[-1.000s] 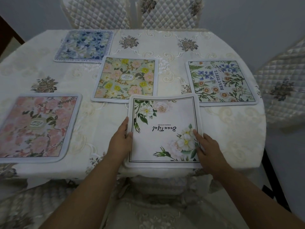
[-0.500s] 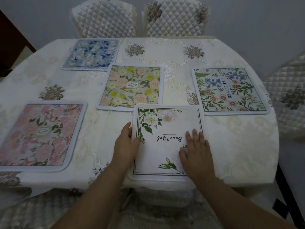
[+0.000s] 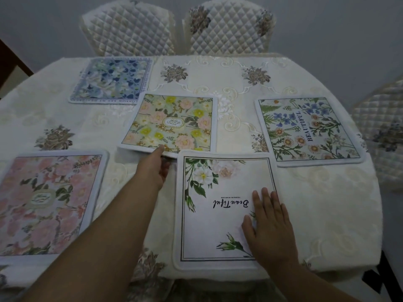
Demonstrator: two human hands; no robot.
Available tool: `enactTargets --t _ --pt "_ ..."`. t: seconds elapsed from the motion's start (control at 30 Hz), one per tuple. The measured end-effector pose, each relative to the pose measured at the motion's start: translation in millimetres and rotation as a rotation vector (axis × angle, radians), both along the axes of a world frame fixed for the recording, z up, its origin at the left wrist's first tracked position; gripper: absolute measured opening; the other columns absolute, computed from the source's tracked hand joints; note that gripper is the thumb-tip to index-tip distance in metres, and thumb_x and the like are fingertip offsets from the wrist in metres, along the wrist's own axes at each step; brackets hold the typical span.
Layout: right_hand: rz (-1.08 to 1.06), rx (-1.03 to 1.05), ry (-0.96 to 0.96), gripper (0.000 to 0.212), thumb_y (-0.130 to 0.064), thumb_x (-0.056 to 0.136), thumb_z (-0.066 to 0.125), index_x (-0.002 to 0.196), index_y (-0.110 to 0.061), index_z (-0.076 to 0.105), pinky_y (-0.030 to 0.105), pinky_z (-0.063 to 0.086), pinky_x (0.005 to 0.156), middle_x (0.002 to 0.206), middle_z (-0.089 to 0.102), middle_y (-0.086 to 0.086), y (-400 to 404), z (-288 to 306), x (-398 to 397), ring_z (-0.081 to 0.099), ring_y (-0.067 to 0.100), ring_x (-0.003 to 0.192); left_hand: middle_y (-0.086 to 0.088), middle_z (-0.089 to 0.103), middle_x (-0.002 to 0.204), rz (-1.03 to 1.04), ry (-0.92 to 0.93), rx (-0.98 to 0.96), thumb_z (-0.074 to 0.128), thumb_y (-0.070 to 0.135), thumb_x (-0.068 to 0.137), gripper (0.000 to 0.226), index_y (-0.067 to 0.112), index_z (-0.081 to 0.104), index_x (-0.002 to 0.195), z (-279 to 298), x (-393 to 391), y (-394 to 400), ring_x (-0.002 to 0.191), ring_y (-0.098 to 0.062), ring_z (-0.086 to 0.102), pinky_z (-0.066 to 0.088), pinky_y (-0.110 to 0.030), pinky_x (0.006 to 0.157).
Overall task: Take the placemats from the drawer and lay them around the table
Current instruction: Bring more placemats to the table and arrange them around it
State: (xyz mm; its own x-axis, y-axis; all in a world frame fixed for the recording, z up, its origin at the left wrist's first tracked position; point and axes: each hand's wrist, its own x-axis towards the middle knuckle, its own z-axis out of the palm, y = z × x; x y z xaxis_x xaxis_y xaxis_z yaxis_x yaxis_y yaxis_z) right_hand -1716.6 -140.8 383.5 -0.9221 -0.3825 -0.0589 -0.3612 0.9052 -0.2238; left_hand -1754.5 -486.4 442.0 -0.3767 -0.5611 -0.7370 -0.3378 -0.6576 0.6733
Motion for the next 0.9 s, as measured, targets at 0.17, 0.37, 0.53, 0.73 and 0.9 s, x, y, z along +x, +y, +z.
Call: enactTargets --t 0.17,0.37,0.53,0.73,0.9 --pt "-0.005 -0.001 0.005 0.071 -0.050 0.097 0.032 0.160 -0.022 0.016 0.047 0.015 0.124 0.168 0.006 0.002 -2 -1 0 -0.004 0.020 0.155 -0.006 0.069 0.109 -0.052 0.112 -0.467 0.054 0.019 0.104 0.010 0.022 0.051 0.113 5 -3 2 0.074 -0.025 0.075 0.064 -0.041 0.065" --pt "0.000 0.013 0.007 0.072 -0.049 0.097 0.035 0.161 -0.023 0.014 0.048 0.014 0.124 0.169 0.005 0.002 -1 2 0 -0.006 0.019 0.155 -0.003 0.070 0.106 -0.095 0.242 -0.539 0.049 0.016 0.106 0.013 0.021 0.047 0.119 4 -14 -19 0.078 -0.020 0.075 0.063 -0.037 0.069" --pt "-0.004 0.002 0.003 0.071 -0.049 0.098 0.034 0.161 -0.023 0.013 0.048 0.015 0.124 0.169 0.003 0.001 -2 3 1 -0.007 0.018 0.155 -0.013 0.068 0.115 -0.224 0.253 -0.333 0.051 -0.001 0.100 0.026 0.011 0.062 0.120 -17 -37 -46 0.104 -0.025 0.071 0.060 -0.025 0.076" --pt "0.007 0.013 0.001 0.072 -0.050 0.097 0.030 0.161 -0.023 0.013 0.048 0.014 0.124 0.169 0.004 0.002 -1 2 -1 -0.006 0.020 0.155 -0.002 0.055 0.144 -0.587 -0.130 -0.948 0.052 0.023 0.100 0.044 0.020 0.051 0.144 -13 0 9 0.137 -0.025 0.048 0.041 -0.040 0.112" --pt "0.003 0.022 -0.006 0.073 -0.050 0.097 0.031 0.161 -0.023 0.010 0.045 0.011 0.125 0.169 0.002 0.002 -3 5 -1 -0.008 0.018 0.155 0.004 0.004 0.170 -1.150 -0.147 -1.283 0.023 0.048 0.107 0.062 0.027 0.009 0.163 -22 76 122 0.157 -0.017 -0.004 0.004 -0.039 0.126"
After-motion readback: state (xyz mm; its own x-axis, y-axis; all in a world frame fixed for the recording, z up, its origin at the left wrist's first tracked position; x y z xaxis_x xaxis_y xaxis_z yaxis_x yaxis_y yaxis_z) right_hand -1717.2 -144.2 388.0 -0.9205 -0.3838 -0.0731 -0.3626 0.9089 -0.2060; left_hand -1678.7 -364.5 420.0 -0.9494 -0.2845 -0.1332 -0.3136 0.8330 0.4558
